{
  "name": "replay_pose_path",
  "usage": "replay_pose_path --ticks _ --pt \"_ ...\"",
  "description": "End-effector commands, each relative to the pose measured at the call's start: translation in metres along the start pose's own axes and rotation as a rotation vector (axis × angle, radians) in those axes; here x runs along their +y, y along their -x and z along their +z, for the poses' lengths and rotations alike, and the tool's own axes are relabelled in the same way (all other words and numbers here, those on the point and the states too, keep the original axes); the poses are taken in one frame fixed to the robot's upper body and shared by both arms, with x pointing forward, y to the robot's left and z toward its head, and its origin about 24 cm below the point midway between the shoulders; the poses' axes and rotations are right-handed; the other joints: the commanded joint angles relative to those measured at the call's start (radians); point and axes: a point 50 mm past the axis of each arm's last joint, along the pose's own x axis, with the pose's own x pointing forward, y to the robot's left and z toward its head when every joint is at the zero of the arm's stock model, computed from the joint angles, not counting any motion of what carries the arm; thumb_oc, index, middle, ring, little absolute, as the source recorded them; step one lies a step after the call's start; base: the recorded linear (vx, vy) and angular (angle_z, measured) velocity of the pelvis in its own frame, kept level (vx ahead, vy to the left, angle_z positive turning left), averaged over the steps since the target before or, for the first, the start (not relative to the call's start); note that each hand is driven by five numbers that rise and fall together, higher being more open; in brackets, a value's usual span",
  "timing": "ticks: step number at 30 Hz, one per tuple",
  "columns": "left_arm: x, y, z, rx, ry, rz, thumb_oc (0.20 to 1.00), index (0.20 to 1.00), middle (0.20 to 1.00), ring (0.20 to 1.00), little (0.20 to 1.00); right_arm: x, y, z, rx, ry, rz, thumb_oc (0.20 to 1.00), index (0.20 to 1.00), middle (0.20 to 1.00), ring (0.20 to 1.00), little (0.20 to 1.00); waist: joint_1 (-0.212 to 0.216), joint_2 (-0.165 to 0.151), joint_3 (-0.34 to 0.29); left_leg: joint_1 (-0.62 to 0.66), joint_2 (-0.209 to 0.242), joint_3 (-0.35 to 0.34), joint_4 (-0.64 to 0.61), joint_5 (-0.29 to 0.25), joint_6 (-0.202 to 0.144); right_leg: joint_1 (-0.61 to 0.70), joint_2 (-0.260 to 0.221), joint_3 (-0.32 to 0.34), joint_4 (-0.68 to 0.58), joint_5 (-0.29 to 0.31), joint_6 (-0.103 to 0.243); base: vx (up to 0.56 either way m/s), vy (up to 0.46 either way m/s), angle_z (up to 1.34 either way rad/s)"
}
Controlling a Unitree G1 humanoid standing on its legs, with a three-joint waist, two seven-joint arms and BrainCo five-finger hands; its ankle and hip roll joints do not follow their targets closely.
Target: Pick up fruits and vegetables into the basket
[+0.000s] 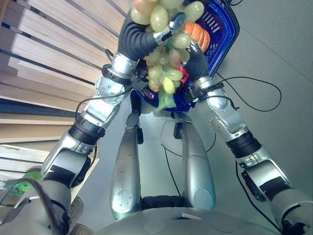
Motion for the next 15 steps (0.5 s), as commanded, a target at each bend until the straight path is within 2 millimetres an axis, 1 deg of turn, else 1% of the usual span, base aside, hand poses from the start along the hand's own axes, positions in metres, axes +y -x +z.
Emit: replay_pose_path --ticks 1,9,15 --pt "0.0065 -0.0107 0.0457 -0.28 -0.025 0.044 0.2 0.2 0.2 0.2 0.2 -0.0001 0.004 0.0257 -0.155 0.01 -0.014 1.0 1.0 1.0 1.0 1.0 -0.022 0.039 -0.011 -0.011 -0.009 -0.018 0.074 -0.068 0.01 0.099 -0.001 -0.014 -0.11 0.048 0.062 0.0 0.0 0.0" --pt "0.014 -0.0092 0.0476 -0.294 -0.046 0.064 0.2 0.2 0.2 0.2 0.2 -0.0064 0.0078 0.0252 -0.152 -0.015 -0.024 1.0 1.0 1.0 1.0 1.0 -0.025 0.04 -0.011 -0.011 -0.007 -0.017 0.076 -0.07 0.009 0.096 -0.001 -0.009 -0.103 0.044 0.063 0.0 0.0 0.0" --pt "0.0133 -0.0107 0.0484 -0.292 -0.031 0.057 0.2 0.2 0.2 0.2 0.2 0.0015 0.0066 0.0277 -0.146 -0.025 0.057 1.0 1.0 1.0 1.0 1.0 -0.025 0.039 -0.011 -0.013 -0.007 -0.017 0.074 -0.069 0.009 0.093 0.002 -0.009 -0.102 0.043 0.063 0.0 0.0 0.0"
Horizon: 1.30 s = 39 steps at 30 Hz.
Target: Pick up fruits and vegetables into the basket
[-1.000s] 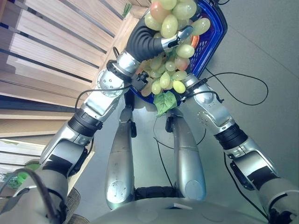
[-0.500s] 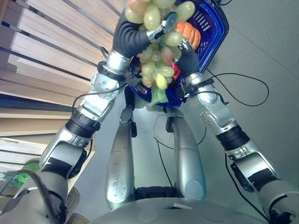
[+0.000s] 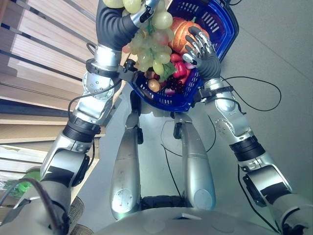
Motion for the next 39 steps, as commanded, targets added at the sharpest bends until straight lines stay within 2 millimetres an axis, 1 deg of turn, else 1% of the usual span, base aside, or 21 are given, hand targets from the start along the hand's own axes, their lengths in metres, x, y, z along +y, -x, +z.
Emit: replay_pose_path --ticks 1,7,14,17,18,25,29,30,31,32,39 --pt "-0.002 -0.01 0.042 -0.252 0.047 -0.005 0.2 0.2 0.2 0.2 0.2 0.016 0.001 0.03 -0.147 -0.033 0.12 1.0 1.0 1.0 1.0 1.0 -0.024 0.039 -0.011 -0.014 -0.007 -0.018 0.073 -0.068 0.009 0.094 0.001 -0.01 -0.104 0.043 0.063 0.0 0.0 0.0" --pt "-0.008 -0.011 0.038 -0.229 0.091 -0.053 0.2 0.2 0.2 0.2 0.2 0.029 -0.001 0.035 -0.161 -0.023 0.21 1.0 1.0 1.0 1.0 1.0 -0.024 0.038 -0.011 -0.015 -0.007 -0.017 0.073 -0.064 0.009 0.093 0.003 -0.01 -0.104 0.045 0.063 0.0 0.0 0.0" --pt "-0.024 -0.013 0.035 -0.207 0.148 -0.148 0.2 0.2 0.2 0.2 0.2 0.047 -0.005 0.043 -0.174 -0.04 0.307 1.0 1.0 1.0 1.0 1.0 -0.026 0.038 -0.011 -0.015 -0.006 -0.014 0.07 -0.062 0.01 0.093 0.006 -0.007 -0.108 0.05 0.065 0.0 0.0 0.0" --pt "-0.03 -0.014 0.035 -0.209 0.18 -0.191 0.2 0.2 0.2 0.2 0.2 0.054 -0.006 0.044 -0.164 -0.051 0.35 1.0 1.0 1.0 1.0 1.0 -0.026 0.036 -0.011 -0.013 -0.005 -0.012 0.069 -0.061 0.01 0.098 0.005 -0.008 -0.113 0.051 0.064 0.0 0.0 0.0" --pt "-0.036 -0.016 0.035 -0.206 0.2 -0.227 0.2 0.2 0.2 0.2 0.2 0.058 -0.007 0.044 -0.163 -0.056 0.367 1.0 1.0 1.0 1.0 1.0 -0.026 0.034 -0.011 -0.015 -0.005 -0.013 0.07 -0.062 0.01 0.095 0.005 -0.01 -0.111 0.053 0.065 0.0 0.0 0.0" --pt "-0.053 -0.017 0.039 -0.219 0.245 -0.312 0.2 0.2 0.2 0.2 0.2 0.07 -0.009 0.044 -0.154 -0.075 0.401 1.0 1.0 1.0 1.0 1.0 -0.026 0.032 -0.011 -0.012 -0.005 -0.012 0.061 -0.059 0.012 0.099 0.008 -0.009 -0.12 0.057 0.065 0.0 0.0 0.0" --pt "-0.056 -0.018 0.042 -0.241 0.24 -0.318 0.2 0.2 0.2 0.2 0.2 0.073 -0.009 0.042 -0.134 -0.075 0.425 1.0 1.0 1.0 1.0 1.0 -0.027 0.029 -0.011 -0.014 -0.005 -0.011 0.063 -0.06 0.013 0.097 0.01 -0.008 -0.119 0.057 0.063 0.0 0.0 0.0" --pt "-0.056 -0.018 0.043 -0.246 0.235 -0.319 0.2 0.2 0.2 0.2 0.2 0.074 -0.009 0.041 -0.128 -0.07 0.436 0.903 0.903 0.903 0.903 0.903 -0.027 0.028 -0.011 -0.011 -0.004 -0.01 0.061 -0.059 0.013 0.099 0.01 -0.009 -0.121 0.057 0.064 0.0 0.0 0.0" --pt "-0.057 -0.018 0.044 -0.248 0.233 -0.319 0.2 0.2 0.2 0.2 0.2 0.074 -0.009 0.041 -0.129 -0.072 0.44 0.495 0.495 0.495 0.495 0.495 -0.026 0.028 -0.011 -0.011 -0.005 -0.01 0.06 -0.059 0.013 0.1 0.01 -0.009 -0.122 0.058 0.064 0.0 0.0 0.0" --pt "-0.057 -0.02 0.045 -0.252 0.229 -0.318 0.2 0.2 0.2 0.2 0.2 0.075 -0.009 0.041 -0.127 -0.078 0.454 0.2 0.2 0.2 0.2 0.2 -0.026 0.028 -0.011 -0.011 -0.005 -0.011 0.06 -0.059 0.014 0.1 0.01 -0.009 -0.122 0.057 0.063 0.0 0.0 0.0" --pt "-0.057 -0.022 0.046 -0.261 0.207 -0.315 0.2 0.2 0.2 0.2 0.2 0.077 -0.009 0.041 -0.122 -0.095 0.485 0.2 0.2 0.2 0.2 0.2 -0.023 0.025 -0.011 -0.012 -0.006 -0.016 0.063 -0.06 0.013 0.097 0.01 -0.013 -0.115 0.055 0.064 0.0 0.0 0.0"
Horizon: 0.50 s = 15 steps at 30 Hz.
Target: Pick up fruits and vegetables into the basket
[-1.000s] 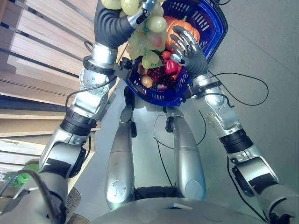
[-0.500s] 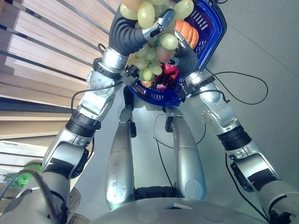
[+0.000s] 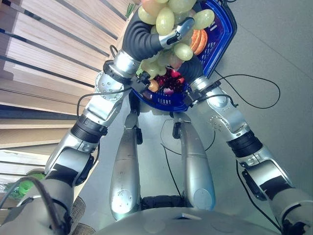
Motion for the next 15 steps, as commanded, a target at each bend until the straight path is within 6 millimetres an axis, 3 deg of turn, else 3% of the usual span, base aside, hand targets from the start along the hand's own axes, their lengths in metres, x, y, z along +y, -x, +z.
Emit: replay_pose_path --ticks 1,15 --pt "-0.0259 -0.0226 0.0452 -0.278 0.01 -0.105 0.2 0.2 0.2 0.2 0.2 0.0315 -0.0089 0.0378 -0.189 -0.048 0.164 0.2 0.2 0.2 0.2 0.2 -0.01 0.026 -0.011 -0.012 -0.008 -0.015 0.071 -0.06 0.015 0.096 0.006 -0.012 -0.104 0.051 0.069 0.0 0.0 0.0" --pt "-0.0224 -0.0212 0.0375 -0.215 -0.049 -0.033 0.2 0.2 0.2 0.2 0.2 0.0319 -0.0076 0.0385 -0.21 -0.056 0.162 0.2 0.2 0.2 0.2 0.2 -0.007 0.025 -0.011 -0.012 -0.01 -0.02 0.071 -0.059 0.014 0.102 0.003 -0.015 -0.113 0.055 0.071 0.0 0.0 0.0"
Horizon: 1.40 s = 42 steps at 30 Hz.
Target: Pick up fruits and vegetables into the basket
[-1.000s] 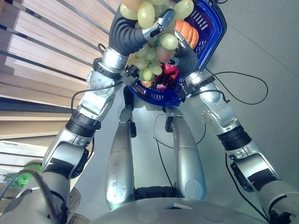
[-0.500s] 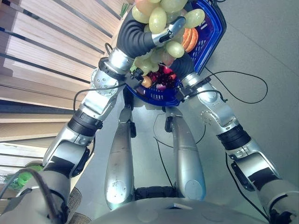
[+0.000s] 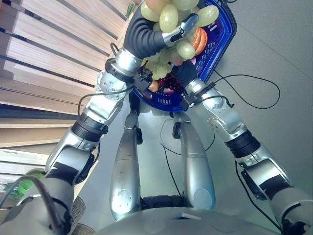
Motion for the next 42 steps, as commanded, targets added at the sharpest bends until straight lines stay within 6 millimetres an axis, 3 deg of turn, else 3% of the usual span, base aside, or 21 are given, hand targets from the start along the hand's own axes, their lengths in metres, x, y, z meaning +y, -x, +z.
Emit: replay_pose_path --ticks 1,2,3,13,33,42 --pt "-0.018 -0.018 0.036 -0.199 -0.014 -0.016 0.2 0.2 0.2 0.2 0.2 0.026 -0.007 0.041 -0.218 -0.046 0.128 0.2 0.2 0.2 0.2 0.2 -0.008 0.026 -0.011 -0.012 -0.01 -0.019 0.071 -0.059 0.014 0.101 0.004 -0.013 -0.113 0.055 0.07 0.0 0.0 0.0" --pt "-0.015 -0.018 0.034 -0.19 -0.018 0.007 0.448 0.448 0.448 0.448 0.448 0.026 -0.007 0.041 -0.218 -0.047 0.127 0.2 0.2 0.2 0.2 0.2 -0.008 0.026 -0.011 -0.012 -0.01 -0.02 0.07 -0.059 0.015 0.101 0.005 -0.012 -0.113 0.054 0.071 0.0 0.0 0.0" --pt "-0.011 -0.017 0.03 -0.165 -0.032 0.057 1.0 1.0 1.0 1.0 1.0 0.025 -0.008 0.042 -0.221 -0.045 0.124 0.2 0.2 0.2 0.2 0.2 -0.007 0.027 -0.011 -0.012 -0.011 -0.02 0.069 -0.058 0.015 0.101 0.005 -0.013 -0.114 0.055 0.071 0.0 0.0 0.0" --pt "0.014 -0.001 0.016 -0.078 -0.113 0.331 1.0 1.0 1.0 1.0 1.0 0.017 -0.005 0.042 -0.235 -0.051 0.083 0.2 0.2 0.2 0.2 0.2 0.004 0.033 -0.011 -0.013 -0.017 -0.03 0.068 -0.057 0.014 0.103 -0.002 -0.021 -0.118 0.053 0.073 0.0 0.0 0.0" --pt "0.037 0.01 0.001 0.057 -0.27 0.486 1.0 1.0 1.0 1.0 1.0 0.01 -0.002 0.042 -0.251 -0.041 0.046 0.2 0.2 0.2 0.2 0.2 0.009 0.041 -0.011 -0.02 -0.018 -0.03 0.074 -0.055 0.008 0.099 -0.008 -0.028 -0.112 0.048 0.074 0.0 0.0 0.0" --pt "0.061 0.034 -0.014 0.127 -0.351 0.695 1.0 1.0 1.0 1.0 1.0 -0.003 0.001 0.038 -0.26 -0.06 -0.042 0.2 0.2 0.2 0.2 0.2 0.011 0.045 -0.011 -0.022 -0.018 -0.031 0.082 -0.057 0.005 0.094 -0.01 -0.026 -0.102 0.044 0.074 0.0 0.0 0.0"
